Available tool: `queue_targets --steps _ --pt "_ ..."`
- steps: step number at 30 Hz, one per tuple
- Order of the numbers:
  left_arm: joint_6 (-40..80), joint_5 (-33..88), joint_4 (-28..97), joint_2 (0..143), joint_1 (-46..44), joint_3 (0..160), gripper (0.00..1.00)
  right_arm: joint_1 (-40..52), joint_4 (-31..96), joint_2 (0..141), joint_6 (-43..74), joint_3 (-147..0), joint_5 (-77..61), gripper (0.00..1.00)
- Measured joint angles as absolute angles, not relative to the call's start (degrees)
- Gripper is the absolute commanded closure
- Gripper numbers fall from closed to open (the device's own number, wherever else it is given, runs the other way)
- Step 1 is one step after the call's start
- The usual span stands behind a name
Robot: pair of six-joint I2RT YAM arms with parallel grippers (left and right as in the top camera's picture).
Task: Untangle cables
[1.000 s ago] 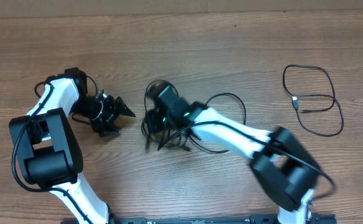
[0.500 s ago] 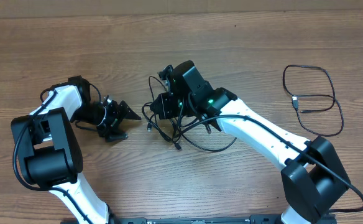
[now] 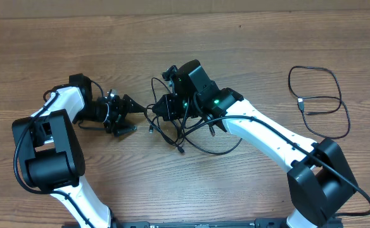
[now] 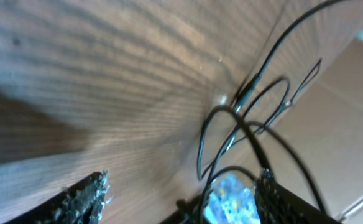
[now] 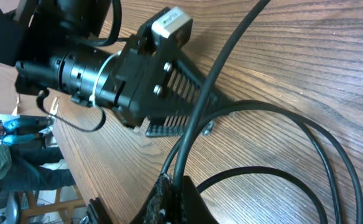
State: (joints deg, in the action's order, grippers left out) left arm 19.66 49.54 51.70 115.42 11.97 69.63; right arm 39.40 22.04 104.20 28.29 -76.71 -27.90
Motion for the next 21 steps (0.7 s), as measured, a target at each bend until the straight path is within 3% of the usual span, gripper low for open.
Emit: queue_targets --steps 18,21 --pt "32.34 53.34 47.07 115.42 8.86 69.63 0.33 39.4 21.93 104.2 28.29 -76.71 -28.1 0.96" --pt "33.47 55.55 47.03 115.42 7.49 69.63 0.43 39.4 22.0 104.2 28.32 -76.71 -28.12 0.96"
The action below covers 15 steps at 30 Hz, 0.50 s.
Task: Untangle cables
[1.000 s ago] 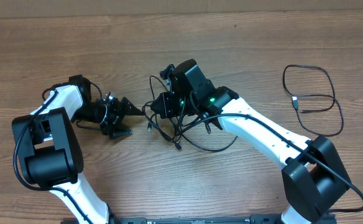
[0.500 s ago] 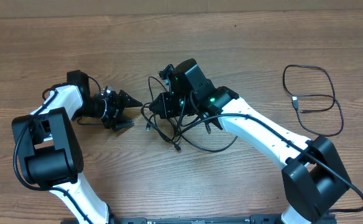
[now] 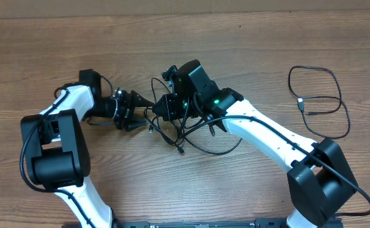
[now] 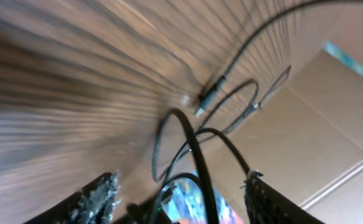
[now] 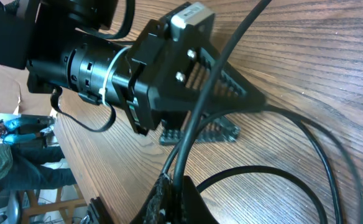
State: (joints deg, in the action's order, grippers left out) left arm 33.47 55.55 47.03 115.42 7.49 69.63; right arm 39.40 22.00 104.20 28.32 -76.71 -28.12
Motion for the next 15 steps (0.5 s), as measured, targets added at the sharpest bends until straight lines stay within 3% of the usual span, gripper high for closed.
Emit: queue_targets --steps 3,7,15 --pt "34.37 56.45 46.46 115.42 6.57 69.6 0.6 39.4 21.98 104.2 28.29 -76.71 -28.1 0.96" --pt "35.05 56.73 46.22 115.42 6.35 69.54 0.93 39.4 21.98 104.2 28.32 -76.71 -28.12 0.96" --pt "33.06 46.81 46.5 115.42 6.35 69.45 0.96 39.4 21.76 104.2 28.29 -76.71 -29.08 0.96"
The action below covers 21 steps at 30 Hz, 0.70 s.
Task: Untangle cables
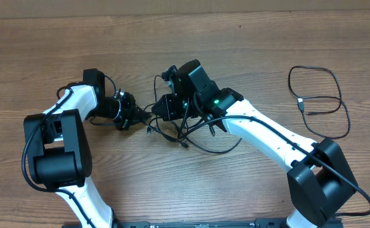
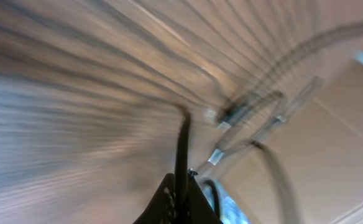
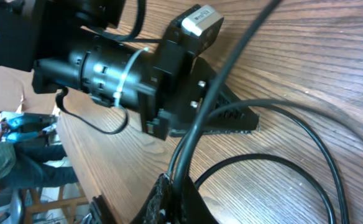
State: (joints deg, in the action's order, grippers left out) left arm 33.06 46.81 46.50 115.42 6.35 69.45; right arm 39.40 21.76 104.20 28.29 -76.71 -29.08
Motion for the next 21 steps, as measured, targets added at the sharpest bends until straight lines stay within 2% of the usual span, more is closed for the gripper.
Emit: queue_targets --steps 6,14,21 --pt "31.97 32.71 49.19 115.42 6.35 69.43 0.96 39.4 21.43 102.83 28.01 -76.62 -30.04 0.96" --pt "31.33 27.35 50.19 114.41 6.33 69.52 0.96 38.65 17.56 89.1 27.11 -76.4 -30.3 0.96" --pt "31.33 23.83 50.57 113.75 5.98 69.71 0.96 33.76 17.78 79.44 26.94 -76.4 -30.65 0.96"
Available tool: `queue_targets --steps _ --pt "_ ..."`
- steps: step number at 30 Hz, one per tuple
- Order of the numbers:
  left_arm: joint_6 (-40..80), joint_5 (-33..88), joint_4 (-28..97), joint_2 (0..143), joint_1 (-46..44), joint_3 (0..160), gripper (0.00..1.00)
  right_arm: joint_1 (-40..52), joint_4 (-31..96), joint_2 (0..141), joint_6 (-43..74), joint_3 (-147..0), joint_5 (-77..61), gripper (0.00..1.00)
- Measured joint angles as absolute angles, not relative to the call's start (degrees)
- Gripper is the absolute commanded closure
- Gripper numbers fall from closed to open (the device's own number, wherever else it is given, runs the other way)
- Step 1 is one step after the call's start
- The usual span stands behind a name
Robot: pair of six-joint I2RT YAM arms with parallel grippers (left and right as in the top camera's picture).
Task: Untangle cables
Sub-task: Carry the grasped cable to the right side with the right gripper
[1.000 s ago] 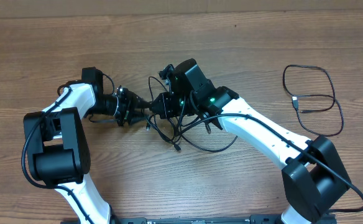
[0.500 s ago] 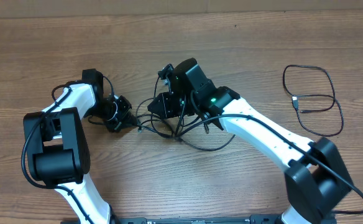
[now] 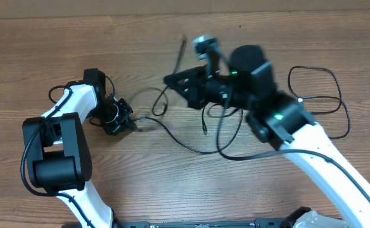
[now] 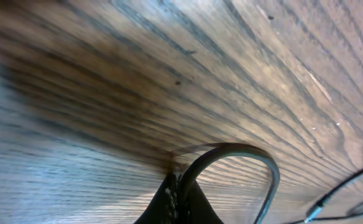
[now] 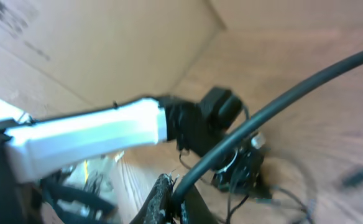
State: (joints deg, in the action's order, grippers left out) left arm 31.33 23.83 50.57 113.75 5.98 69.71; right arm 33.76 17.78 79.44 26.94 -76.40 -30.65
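Black cables lie spread over the wooden table. My left gripper [image 3: 133, 125] is shut on one black cable [image 3: 175, 140], which trails right along the table from its tips. In the left wrist view this cable [image 4: 243, 149] arcs out of the shut jaws [image 4: 180, 186]. My right gripper [image 3: 168, 80] hangs raised above the table, shut on a second cable [image 3: 180, 54] whose free end points to the far edge. The right wrist view shows that cable [image 5: 281, 106] running up from the shut jaws [image 5: 174, 190], with the left arm [image 5: 101, 137] below. Loops [image 3: 226, 149] hang under the right arm.
A separate black cable [image 3: 318, 98] lies coiled at the table's right side, apart from the others. A loose connector [image 3: 204, 130] dangles near the middle. Cardboard [image 5: 107, 37] stands beyond the table's far edge.
My right gripper has risen and moved right with its cable, and the tight knot between the grippers is now drawn out into long strands. The left gripper stays shut and sits slightly further left.
At first my left gripper was open, left of the knot, while the right was shut on a cable in it. The left then stood open at the knot, then shut on a strand. Now the right is raised and the knot is stretched apart.
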Motion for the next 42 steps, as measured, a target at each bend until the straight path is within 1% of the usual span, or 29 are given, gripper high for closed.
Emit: queue_targets --steps 9,19,24,28,32,35,42 --pt "31.33 18.57 51.03 112.81 5.98 69.73 0.96 26.61 21.56 70.28 26.94 -76.4 -30.68 0.96" --pt "31.33 17.37 51.0 112.62 5.98 69.73 0.96 23.83 21.89 65.69 26.92 -76.4 -30.72 0.96" --pt "31.33 16.4 50.98 112.51 5.98 69.73 0.96 21.32 15.4 64.86 26.94 -76.38 -31.66 0.96" --pt "31.38 15.88 50.94 112.4 5.98 69.73 0.96 17.8 9.74 61.32 26.92 -76.34 -32.6 0.96" --pt "31.55 15.59 50.92 112.38 5.98 69.73 0.96 12.19 8.67 55.66 26.94 -76.34 -33.01 0.96" --pt "31.62 15.59 50.85 112.38 5.98 69.73 0.96 6.31 9.85 51.9 26.92 -76.34 -33.17 0.96" --pt "32.71 15.14 50.81 112.33 5.98 69.73 0.96 -10.55 16.51 48.6 26.94 -76.4 -33.69 0.96"
